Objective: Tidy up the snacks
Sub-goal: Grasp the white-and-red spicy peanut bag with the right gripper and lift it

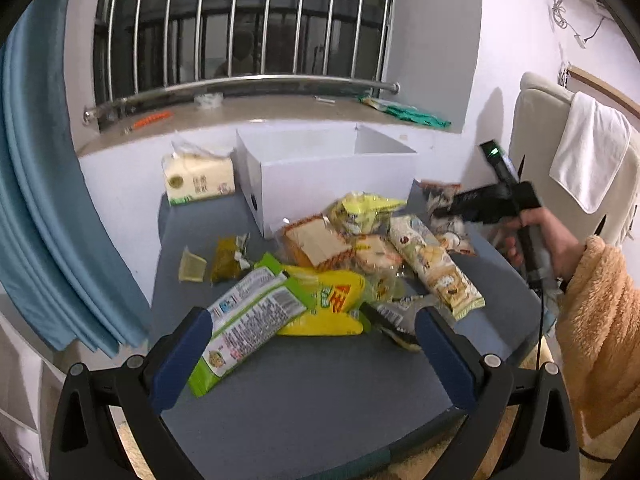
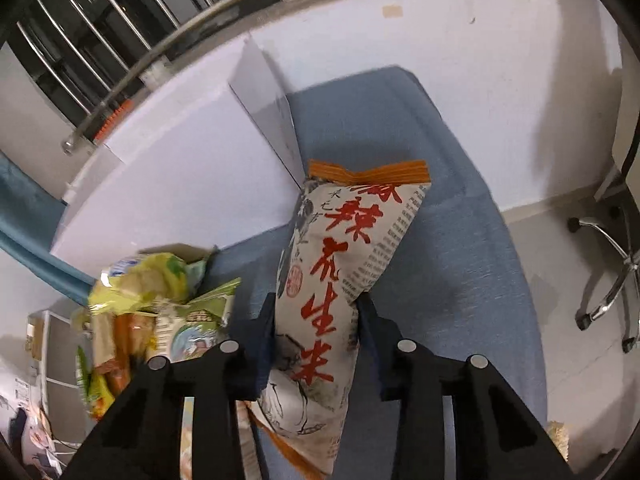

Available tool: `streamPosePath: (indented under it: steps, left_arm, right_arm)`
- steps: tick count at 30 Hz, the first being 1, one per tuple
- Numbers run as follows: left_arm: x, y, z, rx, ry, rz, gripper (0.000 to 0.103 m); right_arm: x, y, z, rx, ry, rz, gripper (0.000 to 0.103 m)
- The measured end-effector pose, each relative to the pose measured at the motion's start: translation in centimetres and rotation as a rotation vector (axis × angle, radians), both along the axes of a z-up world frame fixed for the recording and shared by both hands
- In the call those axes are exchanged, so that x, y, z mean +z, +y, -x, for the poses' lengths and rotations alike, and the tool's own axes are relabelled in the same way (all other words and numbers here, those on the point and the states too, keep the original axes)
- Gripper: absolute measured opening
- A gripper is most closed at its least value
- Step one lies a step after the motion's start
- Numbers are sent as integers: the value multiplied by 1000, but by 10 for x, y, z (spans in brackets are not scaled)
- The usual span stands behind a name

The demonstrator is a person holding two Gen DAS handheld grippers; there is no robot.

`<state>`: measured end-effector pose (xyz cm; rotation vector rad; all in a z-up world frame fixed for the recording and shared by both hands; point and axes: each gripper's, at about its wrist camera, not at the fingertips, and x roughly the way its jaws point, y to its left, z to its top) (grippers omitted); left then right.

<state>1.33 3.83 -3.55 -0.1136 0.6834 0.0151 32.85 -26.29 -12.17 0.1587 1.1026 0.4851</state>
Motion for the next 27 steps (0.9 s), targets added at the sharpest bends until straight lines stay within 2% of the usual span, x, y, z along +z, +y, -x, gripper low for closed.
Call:
streamPosePath:
  steps: [6, 12, 15, 17, 22, 27]
  left_arm:
    - [-17, 17, -12, -35, 37, -10, 103]
    - [-43, 38, -38, -197, 88, -58, 103]
    - [-58, 49, -53, -232, 133, -99, 103]
    - [-70, 58, -62, -244, 169, -98, 103]
    - [-94, 72, -78, -291, 226, -71, 103]
    - [-104, 70, -91, -320, 246, -91, 100]
  right_arm:
    - [33, -32, 33, -21, -84, -145, 39]
    - [65, -54, 87, 46, -169, -266, 39]
    - [78, -61, 114, 83, -195, -310, 39]
    - [82, -66, 131, 97, -208, -335, 39]
    - [86, -61, 159, 137, -224, -345, 39]
    - [86, -57, 178, 162, -234, -304, 39]
